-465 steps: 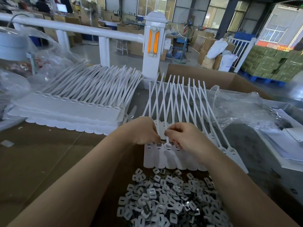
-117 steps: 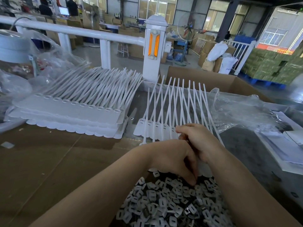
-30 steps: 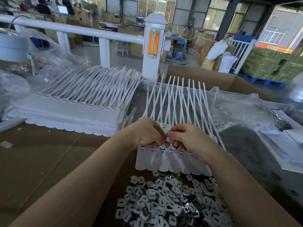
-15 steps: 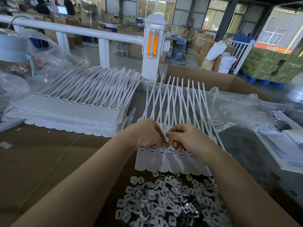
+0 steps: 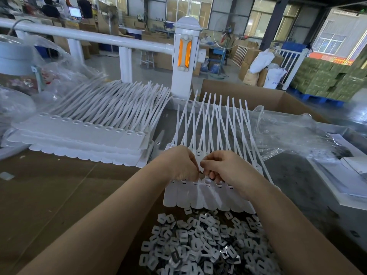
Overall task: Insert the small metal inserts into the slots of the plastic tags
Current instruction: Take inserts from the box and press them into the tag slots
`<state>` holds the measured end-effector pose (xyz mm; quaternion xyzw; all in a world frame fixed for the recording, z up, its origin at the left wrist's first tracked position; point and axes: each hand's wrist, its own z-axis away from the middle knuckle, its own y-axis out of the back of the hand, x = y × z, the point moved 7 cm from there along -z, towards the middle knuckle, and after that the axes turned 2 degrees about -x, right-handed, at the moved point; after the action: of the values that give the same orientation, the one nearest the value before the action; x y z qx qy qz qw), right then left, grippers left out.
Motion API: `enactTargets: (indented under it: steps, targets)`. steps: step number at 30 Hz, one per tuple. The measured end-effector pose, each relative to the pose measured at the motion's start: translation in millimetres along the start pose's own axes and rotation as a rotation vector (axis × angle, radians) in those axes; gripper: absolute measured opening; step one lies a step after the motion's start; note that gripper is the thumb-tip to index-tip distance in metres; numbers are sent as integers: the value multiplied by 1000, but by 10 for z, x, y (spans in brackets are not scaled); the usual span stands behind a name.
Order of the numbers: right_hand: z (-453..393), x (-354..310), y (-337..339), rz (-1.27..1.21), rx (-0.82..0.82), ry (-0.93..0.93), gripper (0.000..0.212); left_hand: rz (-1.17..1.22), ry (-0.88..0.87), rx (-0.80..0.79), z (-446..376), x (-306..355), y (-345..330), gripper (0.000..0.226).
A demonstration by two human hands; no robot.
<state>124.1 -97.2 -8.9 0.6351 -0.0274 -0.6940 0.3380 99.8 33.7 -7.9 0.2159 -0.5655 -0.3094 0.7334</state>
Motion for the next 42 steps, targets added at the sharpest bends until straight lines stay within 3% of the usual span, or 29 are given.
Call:
enactTargets:
  steps: [11,16,20,22,25,30,37,42]
  targets:
    - [43,-88,-17,44,-8,82,10,-69,-6,52,-16,-52,101,15]
    - [74,-176,-51,251,-35,179,18,-119,-8,76,-23,-70,141,28]
    - [38,-171,78,467,178,189,7,-176,13,72,-34,-99,159,45]
    - [24,-135,161,596,276,143,14,-202,36,92,-41,-132,194,56]
    - [11,-62,164,612,251,72,22,-193,53,113,-57,-175,206,62]
    - [9,-55,98,610,183,77,21,-102,42,179,-104,-213,233,61]
    - [15,-72,80,612,156,112,30,-49,36,377,-174,-339,344,37]
    - [-5,-57,39,661,133,145,32,-60,20,404,-183,-371,357,30]
